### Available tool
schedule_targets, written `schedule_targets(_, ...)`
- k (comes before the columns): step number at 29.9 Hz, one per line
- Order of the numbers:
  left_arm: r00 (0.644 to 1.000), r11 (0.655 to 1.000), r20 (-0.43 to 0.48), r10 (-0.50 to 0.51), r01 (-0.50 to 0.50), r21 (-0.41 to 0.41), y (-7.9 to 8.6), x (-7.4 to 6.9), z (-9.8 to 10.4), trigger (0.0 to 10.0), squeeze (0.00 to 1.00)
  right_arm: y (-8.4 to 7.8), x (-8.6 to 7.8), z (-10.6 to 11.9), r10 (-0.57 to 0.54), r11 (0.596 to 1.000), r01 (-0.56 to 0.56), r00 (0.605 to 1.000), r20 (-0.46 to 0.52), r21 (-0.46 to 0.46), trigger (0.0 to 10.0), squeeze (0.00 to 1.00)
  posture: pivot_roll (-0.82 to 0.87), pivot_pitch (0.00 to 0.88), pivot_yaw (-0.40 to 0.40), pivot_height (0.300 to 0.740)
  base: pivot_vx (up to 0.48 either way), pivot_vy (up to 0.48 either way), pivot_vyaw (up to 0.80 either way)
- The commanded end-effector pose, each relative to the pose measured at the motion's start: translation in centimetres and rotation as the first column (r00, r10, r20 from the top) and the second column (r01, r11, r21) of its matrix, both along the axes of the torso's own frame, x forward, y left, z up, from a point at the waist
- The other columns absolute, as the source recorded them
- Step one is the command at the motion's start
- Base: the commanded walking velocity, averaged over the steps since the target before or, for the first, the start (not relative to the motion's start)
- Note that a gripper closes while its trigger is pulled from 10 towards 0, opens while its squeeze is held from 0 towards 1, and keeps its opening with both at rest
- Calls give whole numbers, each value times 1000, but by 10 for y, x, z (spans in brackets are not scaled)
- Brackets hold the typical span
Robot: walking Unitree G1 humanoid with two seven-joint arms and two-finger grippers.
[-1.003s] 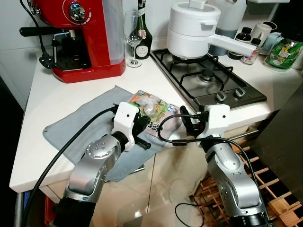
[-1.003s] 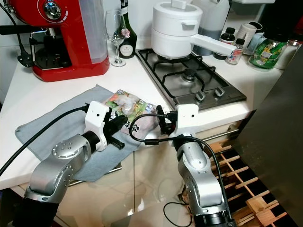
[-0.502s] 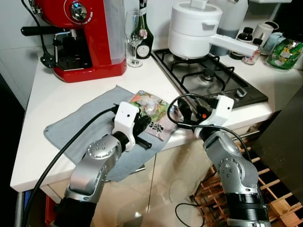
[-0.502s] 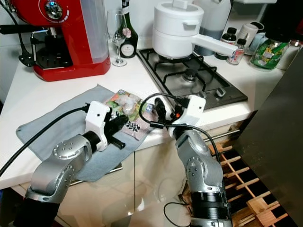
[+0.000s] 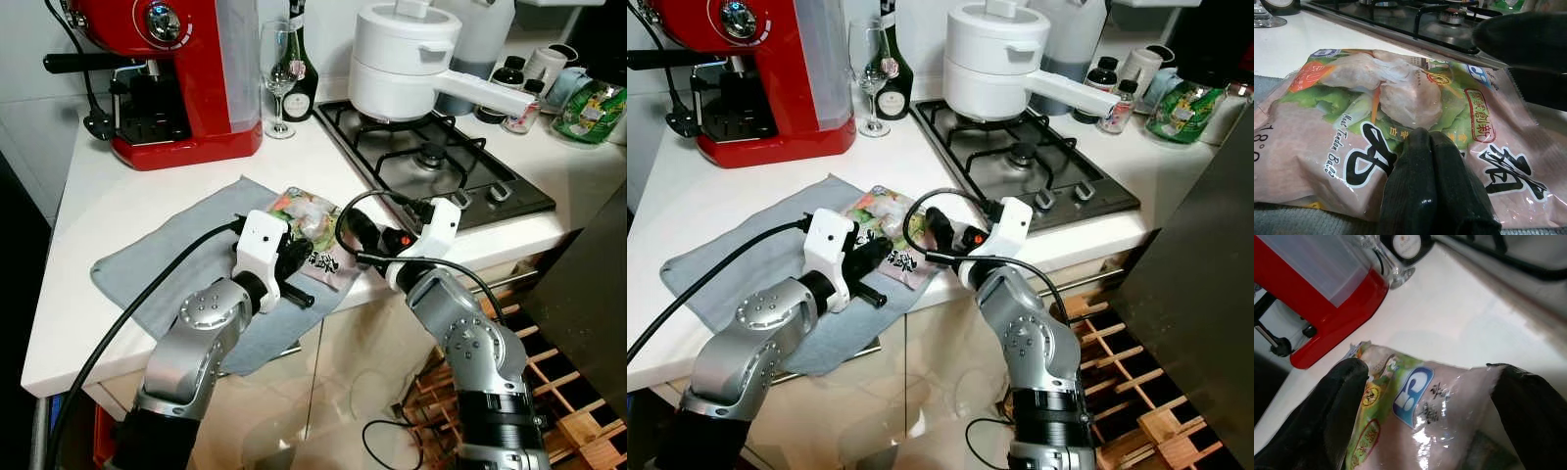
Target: Restocking fridge
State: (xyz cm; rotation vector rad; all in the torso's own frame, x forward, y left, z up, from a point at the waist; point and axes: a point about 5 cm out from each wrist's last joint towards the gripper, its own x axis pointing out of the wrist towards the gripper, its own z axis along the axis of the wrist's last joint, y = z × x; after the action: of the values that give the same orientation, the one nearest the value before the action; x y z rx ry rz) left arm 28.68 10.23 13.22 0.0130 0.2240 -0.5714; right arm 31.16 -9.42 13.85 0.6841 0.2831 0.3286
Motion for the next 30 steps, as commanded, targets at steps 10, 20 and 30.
schedule_targets(10, 982, 998, -186, 41, -31, 55, 9, -8, -38, 10000, 0, 21, 10, -13, 72, 995, -63, 990, -122, 83, 10000, 0, -59, 0, -39, 740, 0, 0, 0)
schedule_targets(20, 980, 998, -194, 36, -28, 48, 8, -9, -38, 10000, 0, 39, 8, -28, 95, 995, -94, 972, -216, 12, 0, 0, -58, 0, -37, 740, 0, 0, 0)
schedule_targets(30, 980, 999, -196, 34, -27, 39, 7, -8, -37, 10000, 0, 43, 2, -27, 161, 987, -160, 962, -221, 22, 0, 0, -62, 0, -38, 740, 0, 0, 0)
